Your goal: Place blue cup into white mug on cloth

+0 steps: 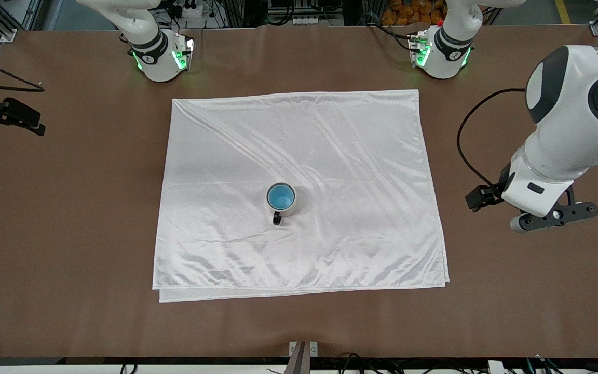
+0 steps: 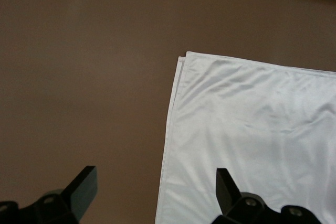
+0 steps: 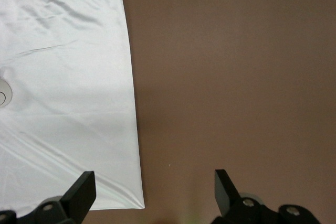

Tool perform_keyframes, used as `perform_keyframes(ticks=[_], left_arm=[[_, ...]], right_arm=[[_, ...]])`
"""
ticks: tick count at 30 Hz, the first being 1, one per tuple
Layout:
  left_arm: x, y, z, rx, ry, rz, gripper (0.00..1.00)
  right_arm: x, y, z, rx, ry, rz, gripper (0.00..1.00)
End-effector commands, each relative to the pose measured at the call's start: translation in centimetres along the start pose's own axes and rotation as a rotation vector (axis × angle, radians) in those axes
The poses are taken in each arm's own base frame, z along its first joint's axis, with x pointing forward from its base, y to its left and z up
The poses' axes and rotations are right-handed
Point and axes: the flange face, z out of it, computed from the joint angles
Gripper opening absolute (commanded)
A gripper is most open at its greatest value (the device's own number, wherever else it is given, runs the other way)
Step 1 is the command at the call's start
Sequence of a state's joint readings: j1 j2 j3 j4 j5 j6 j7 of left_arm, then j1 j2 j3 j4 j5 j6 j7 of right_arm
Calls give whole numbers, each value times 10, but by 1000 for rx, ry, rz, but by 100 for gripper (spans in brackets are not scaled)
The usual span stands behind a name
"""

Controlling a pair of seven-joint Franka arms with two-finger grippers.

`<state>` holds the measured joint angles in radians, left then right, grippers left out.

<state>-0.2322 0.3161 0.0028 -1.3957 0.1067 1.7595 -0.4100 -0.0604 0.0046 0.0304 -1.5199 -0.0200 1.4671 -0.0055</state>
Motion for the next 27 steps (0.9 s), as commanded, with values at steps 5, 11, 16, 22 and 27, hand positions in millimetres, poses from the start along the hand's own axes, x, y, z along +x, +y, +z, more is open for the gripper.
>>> perform_keyframes(ticks=[5,11,16,22,27], left_arm=[[2,-29,-4,-60,-34,12,100],[0,-31,-7,-61,-38,16,100],[-5,-31,-13,-86,-50,10,100],[-21,-36,-23,-101,-56,0,100],[-26,-40,-33,-105,-44,-2,100]], right_arm=[[-6,-2,-6,2,4,-17,100],[-6,-6,-6,2,1,-23,100],[-6,-6,-5,2,-1,-25,100],[-6,-6,-5,2,1,-41,100],[-5,-6,-5,3,4,-46,100]])
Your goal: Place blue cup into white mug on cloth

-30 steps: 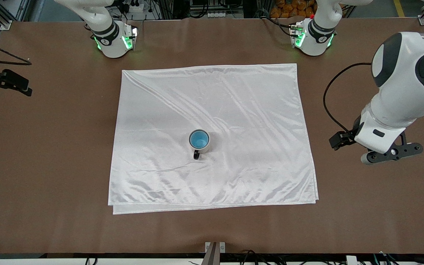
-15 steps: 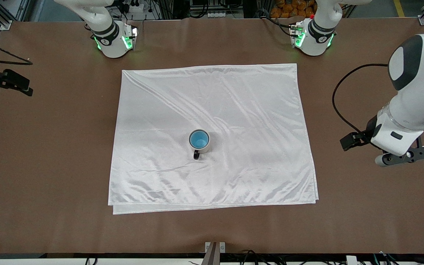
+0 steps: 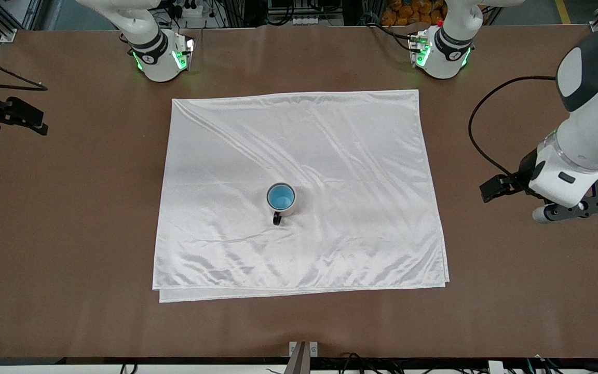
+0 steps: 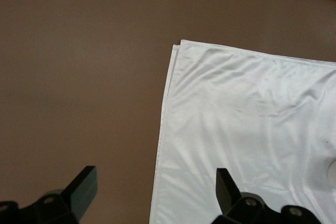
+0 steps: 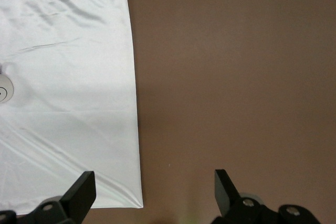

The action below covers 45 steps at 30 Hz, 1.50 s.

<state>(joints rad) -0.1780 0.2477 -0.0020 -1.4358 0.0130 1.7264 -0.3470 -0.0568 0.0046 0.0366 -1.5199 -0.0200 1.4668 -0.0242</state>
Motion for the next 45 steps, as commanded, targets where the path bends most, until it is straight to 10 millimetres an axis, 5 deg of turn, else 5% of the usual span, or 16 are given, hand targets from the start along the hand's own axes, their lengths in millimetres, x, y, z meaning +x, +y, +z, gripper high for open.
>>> perform_keyframes(ticks=[1,9,21,45], left_arm=[[-18,-7,-14,-23,-2,2,100],[-22,-13,-26,-29,16,-4,100],[-32,-52,-41,-32,26,-53,100],[-62,-61,-55,-30,34,39,100]], right_arm=[[-5,0,-5,4,6,-16,100],[-3,-1,-4,50,21,-15,100],[-3,-1,-4,44,19,-14,100],[-3,-2,-2,39,11,-15,100]])
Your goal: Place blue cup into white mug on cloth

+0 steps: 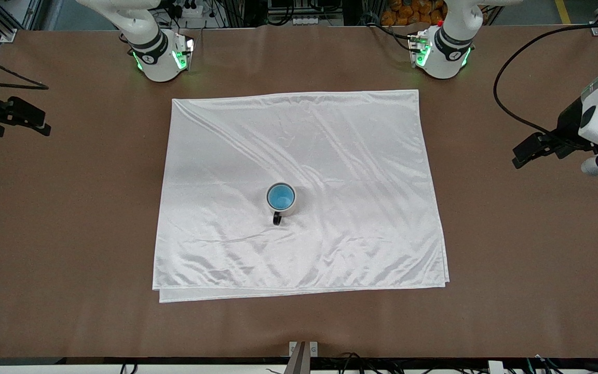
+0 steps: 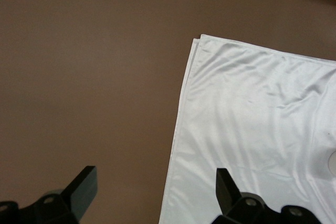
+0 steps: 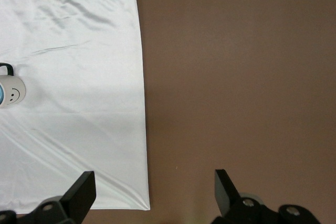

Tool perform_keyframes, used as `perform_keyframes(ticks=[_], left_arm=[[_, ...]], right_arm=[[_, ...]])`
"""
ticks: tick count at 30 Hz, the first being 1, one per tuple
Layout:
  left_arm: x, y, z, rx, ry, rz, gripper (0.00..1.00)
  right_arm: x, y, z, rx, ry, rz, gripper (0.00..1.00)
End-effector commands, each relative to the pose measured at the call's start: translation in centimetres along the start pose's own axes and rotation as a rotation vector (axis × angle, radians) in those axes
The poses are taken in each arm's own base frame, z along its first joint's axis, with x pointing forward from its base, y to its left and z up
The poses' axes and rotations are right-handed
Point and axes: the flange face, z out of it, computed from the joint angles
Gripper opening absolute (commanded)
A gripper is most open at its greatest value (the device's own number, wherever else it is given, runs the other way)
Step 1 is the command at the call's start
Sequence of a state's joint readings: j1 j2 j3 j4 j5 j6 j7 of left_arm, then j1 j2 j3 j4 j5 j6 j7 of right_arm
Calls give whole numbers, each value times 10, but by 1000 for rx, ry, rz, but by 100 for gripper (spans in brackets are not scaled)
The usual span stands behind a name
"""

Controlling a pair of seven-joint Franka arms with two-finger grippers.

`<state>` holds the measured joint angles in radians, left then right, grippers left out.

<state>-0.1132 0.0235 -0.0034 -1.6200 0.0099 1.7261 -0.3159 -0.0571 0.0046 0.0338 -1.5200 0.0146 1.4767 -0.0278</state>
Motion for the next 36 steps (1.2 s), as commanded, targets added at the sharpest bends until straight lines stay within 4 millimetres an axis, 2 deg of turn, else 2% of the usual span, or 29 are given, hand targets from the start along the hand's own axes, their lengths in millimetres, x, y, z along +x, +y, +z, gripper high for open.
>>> perform_keyframes(ticks=[1,13,19,36], left_arm=[[-13,-6,-6,-19,-6,75,100],[-26,-12,-20,-14,-24,100,100],[-27,-15,-21,1,-39,186,100],[-21,-21,-23,2,-36,191,100]], right_arm=[[-5,1,-2,5,2,-11,100],[-5,1,-3,5,1,-10,100],[-6,1,-2,5,-2,-10,100],[-8,2,-2,6,-19,-8,100]])
